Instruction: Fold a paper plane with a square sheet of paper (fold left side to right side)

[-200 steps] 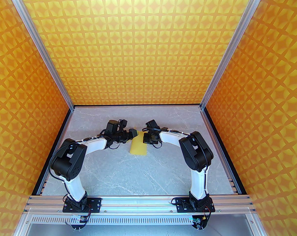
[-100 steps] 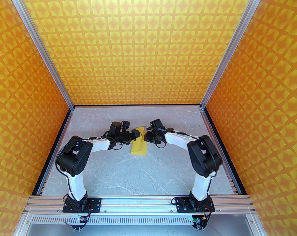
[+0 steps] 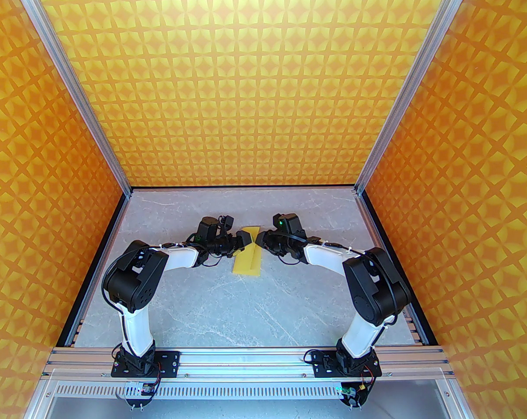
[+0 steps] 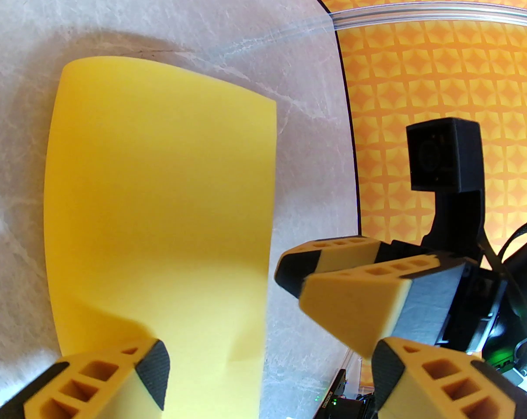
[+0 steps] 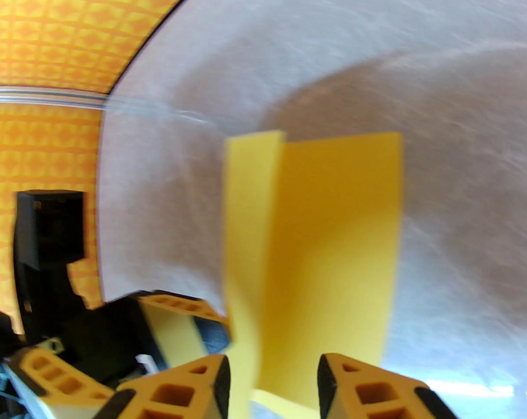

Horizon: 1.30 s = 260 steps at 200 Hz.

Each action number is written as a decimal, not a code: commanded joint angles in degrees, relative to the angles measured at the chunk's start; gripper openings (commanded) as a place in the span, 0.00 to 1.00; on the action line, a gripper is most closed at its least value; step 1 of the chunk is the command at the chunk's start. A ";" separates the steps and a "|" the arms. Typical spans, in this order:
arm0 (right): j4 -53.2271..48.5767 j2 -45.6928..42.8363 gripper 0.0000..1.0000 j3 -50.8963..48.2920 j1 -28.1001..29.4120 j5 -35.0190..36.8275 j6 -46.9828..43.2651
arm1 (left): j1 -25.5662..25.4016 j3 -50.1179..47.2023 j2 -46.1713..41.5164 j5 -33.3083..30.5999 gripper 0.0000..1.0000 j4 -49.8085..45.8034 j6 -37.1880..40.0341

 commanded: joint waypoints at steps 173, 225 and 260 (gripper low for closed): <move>-5.86 6.60 0.00 6.39 -1.73 -0.96 -5.15 | 0.90 8.23 -6.46 -13.81 0.82 -33.80 20.20; -7.54 7.32 0.00 7.34 -1.73 -0.60 -6.77 | 0.57 10.09 -2.09 -14.02 0.78 -36.85 22.91; -8.06 7.42 0.00 7.50 -1.73 -0.47 -7.28 | -0.55 13.11 0.87 -14.02 0.77 -38.21 24.44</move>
